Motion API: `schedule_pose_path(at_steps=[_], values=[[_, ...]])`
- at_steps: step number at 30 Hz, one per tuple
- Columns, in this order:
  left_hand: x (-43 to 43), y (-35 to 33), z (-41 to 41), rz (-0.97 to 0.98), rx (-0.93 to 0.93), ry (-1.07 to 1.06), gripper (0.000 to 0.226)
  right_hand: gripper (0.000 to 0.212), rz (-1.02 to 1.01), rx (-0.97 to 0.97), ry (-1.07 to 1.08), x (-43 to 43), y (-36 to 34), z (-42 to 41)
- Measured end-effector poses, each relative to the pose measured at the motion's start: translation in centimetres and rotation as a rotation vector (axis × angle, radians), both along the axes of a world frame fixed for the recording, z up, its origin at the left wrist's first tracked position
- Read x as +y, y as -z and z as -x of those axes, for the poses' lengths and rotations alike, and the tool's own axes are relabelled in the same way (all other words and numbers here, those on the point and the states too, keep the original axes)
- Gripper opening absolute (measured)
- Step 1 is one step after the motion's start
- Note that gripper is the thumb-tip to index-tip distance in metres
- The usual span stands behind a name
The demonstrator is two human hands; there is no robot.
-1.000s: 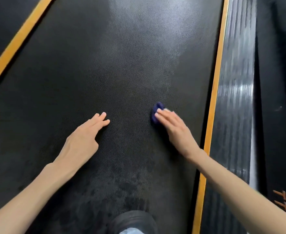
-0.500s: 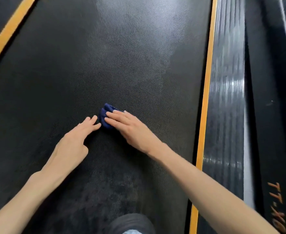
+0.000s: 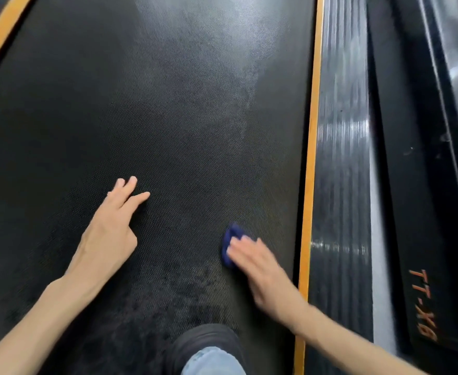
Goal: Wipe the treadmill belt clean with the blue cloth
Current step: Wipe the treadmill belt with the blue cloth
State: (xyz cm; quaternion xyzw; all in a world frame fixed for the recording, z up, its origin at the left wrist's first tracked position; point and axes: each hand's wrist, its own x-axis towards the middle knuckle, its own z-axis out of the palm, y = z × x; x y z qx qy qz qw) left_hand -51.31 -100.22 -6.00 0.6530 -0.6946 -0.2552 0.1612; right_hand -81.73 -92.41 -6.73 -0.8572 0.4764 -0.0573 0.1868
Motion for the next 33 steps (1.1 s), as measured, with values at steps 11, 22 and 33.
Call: schedule_pose_path(at_steps=[11, 22, 33], values=[[0.9, -1.2, -1.0, -0.029, -0.037, -0.004, 0.074, 0.046, 0.169, 0.005, 0.294, -16.3, 1.2, 2.6], [2.6, -1.5, -2.8, -0.042, 0.011, -0.104, 0.074, 0.045, 0.0, -0.064, -0.487, -0.9, 1.0, -5.7], [3.4, -0.9, -4.4, -0.066, -0.034, -0.095, 0.075, 0.044, 0.18, -0.131, 0.582, -17.2, 1.6, -0.6]])
